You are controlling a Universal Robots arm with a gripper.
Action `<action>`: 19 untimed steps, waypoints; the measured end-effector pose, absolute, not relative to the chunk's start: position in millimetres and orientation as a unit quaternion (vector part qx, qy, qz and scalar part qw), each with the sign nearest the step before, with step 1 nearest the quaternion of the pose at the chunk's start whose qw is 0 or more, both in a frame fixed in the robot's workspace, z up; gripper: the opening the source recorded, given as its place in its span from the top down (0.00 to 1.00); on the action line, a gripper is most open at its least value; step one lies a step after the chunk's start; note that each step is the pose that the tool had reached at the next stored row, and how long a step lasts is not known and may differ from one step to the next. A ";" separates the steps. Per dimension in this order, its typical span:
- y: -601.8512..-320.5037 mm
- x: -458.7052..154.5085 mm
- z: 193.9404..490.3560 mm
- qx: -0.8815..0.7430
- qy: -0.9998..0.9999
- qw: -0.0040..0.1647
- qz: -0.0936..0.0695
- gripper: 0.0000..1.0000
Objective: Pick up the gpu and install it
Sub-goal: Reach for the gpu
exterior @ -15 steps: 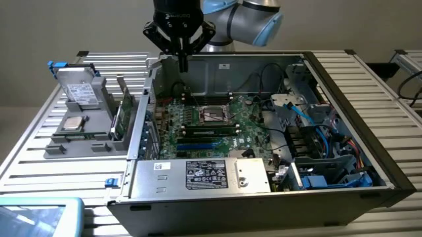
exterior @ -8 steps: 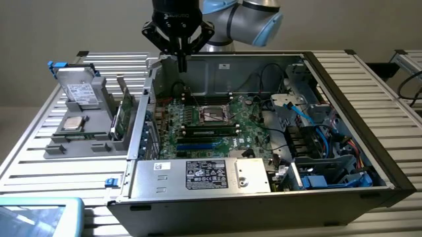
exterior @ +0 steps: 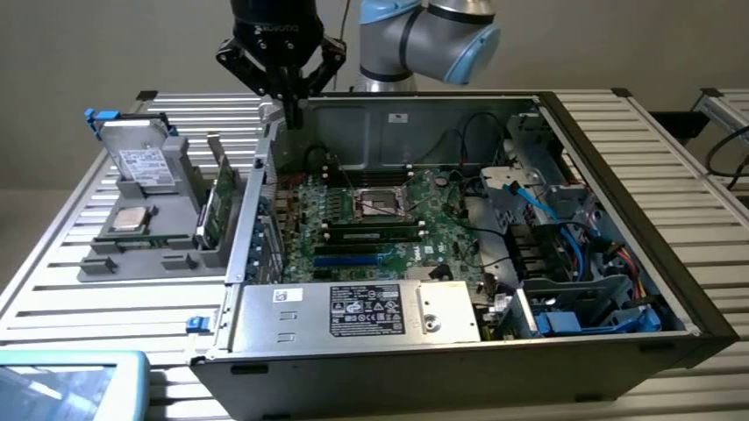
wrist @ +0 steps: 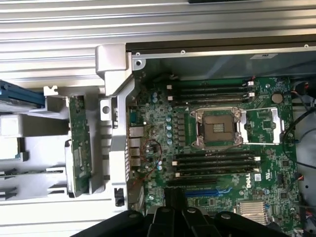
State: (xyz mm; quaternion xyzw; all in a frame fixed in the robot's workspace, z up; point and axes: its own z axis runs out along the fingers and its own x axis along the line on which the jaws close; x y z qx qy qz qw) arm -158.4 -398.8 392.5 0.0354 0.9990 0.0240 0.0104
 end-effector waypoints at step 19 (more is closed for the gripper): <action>-397.5 -244.9 382.8 0.035 0.999 0.010 0.027 0.88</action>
